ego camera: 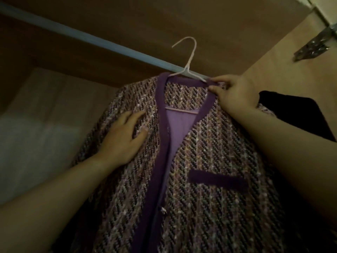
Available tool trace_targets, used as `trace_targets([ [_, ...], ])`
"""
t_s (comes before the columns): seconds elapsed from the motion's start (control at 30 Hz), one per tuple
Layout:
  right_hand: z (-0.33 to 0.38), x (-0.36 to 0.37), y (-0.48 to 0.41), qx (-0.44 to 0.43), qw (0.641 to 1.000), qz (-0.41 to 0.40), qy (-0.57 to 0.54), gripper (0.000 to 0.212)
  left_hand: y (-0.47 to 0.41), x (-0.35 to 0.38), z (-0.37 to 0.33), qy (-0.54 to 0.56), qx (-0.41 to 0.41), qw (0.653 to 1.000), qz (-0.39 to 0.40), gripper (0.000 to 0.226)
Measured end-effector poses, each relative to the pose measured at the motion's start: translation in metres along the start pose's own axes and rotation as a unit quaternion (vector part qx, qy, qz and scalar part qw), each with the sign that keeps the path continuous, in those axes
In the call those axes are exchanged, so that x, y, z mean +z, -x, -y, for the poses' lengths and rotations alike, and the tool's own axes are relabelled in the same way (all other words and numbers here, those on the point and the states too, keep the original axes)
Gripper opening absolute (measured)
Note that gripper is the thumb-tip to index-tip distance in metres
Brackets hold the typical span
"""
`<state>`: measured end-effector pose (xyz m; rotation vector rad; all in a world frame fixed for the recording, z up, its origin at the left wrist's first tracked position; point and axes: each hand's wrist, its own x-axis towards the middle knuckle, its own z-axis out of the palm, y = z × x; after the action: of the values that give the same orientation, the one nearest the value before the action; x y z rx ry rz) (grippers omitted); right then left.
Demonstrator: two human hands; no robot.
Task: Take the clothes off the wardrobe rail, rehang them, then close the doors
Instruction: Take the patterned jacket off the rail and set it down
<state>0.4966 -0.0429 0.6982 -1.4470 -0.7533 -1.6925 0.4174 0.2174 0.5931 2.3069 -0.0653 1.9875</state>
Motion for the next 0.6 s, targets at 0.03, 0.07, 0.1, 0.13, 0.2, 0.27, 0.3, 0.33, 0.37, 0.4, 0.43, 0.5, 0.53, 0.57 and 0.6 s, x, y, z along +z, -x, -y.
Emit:
trace_targets([
  [0.03, 0.001, -0.005, 0.009, 0.005, 1.000, 0.005, -0.016, 0.020, 0.003, -0.005, -0.003, -0.012, 0.007, 1.000, -0.016, 0.053],
  [0.07, 0.001, -0.010, 0.019, 0.008, 0.999, 0.016, -0.030, 0.020, 0.005, -0.010, -0.005, -0.030, 0.016, 0.999, -0.030, 0.057],
  [0.1, 0.001, -0.013, 0.030, 0.009, 0.999, 0.031, -0.042, 0.019, 0.007, -0.016, -0.007, -0.047, 0.026, 0.998, -0.039, 0.062],
  [0.13, 0.002, -0.015, 0.042, 0.006, 0.998, 0.046, -0.052, 0.019, 0.009, -0.022, -0.009, -0.061, 0.032, 0.997, -0.043, 0.064],
  [0.2, 0.004, -0.018, 0.066, -0.005, 0.995, 0.066, -0.070, 0.019, 0.016, -0.034, -0.012, -0.084, 0.006, 0.996, -0.035, 0.064],
  [0.27, 0.006, -0.022, 0.091, -0.004, 0.994, 0.073, -0.077, 0.019, 0.030, -0.045, -0.014, -0.164, -0.036, 0.986, -0.017, 0.061],
  [0.3, 0.006, -0.025, 0.103, 0.003, 0.994, 0.078, -0.081, 0.019, 0.040, -0.049, -0.014, -0.213, -0.036, 0.976, -0.013, 0.061],
  [0.33, 0.006, -0.029, 0.116, 0.013, 0.993, 0.085, -0.086, 0.018, 0.051, -0.054, -0.015, -0.241, -0.021, 0.970, -0.003, 0.061],
  [0.37, 0.006, -0.032, 0.128, 0.021, 0.991, 0.093, -0.091, 0.017, 0.063, -0.058, -0.016, -0.230, -0.002, 0.973, 0.010, 0.059],
  [0.4, 0.005, -0.035, 0.141, 0.025, 0.990, 0.100, -0.097, 0.017, 0.075, -0.061, -0.015, -0.206, 0.016, 0.978, 0.025, 0.057],
  [0.43, 0.005, -0.039, 0.153, 0.026, 0.988, 0.109, -0.107, 0.018, 0.089, -0.065, -0.016, -0.175, 0.025, 0.984, 0.033, 0.054],
  [0.5, 0.006, -0.046, 0.179, 0.018, 0.982, 0.126, -0.139, 0.021, 0.117, -0.072, -0.019, -0.134, 0.025, 0.990, 0.022, 0.048],
  [0.53, 0.008, -0.051, 0.193, 0.010, 0.980, 0.131, -0.151, 0.022, 0.131, -0.075, -0.021, -0.120, 0.021, 0.992, 0.015, 0.045],
  [0.57, 0.011, -0.056, 0.206, -0.005, 0.980, 0.132, -0.150, 0.024, 0.145, -0.077, -0.023, -0.108, 0.016, 0.994, 0.010, 0.043],
  [0.6, 0.013, -0.062, 0.218, -0.026, 0.981, 0.131, -0.139, 0.025, 0.158, -0.080, -0.026, -0.095, 0.008, 0.995, 0.005, 0.042],
])
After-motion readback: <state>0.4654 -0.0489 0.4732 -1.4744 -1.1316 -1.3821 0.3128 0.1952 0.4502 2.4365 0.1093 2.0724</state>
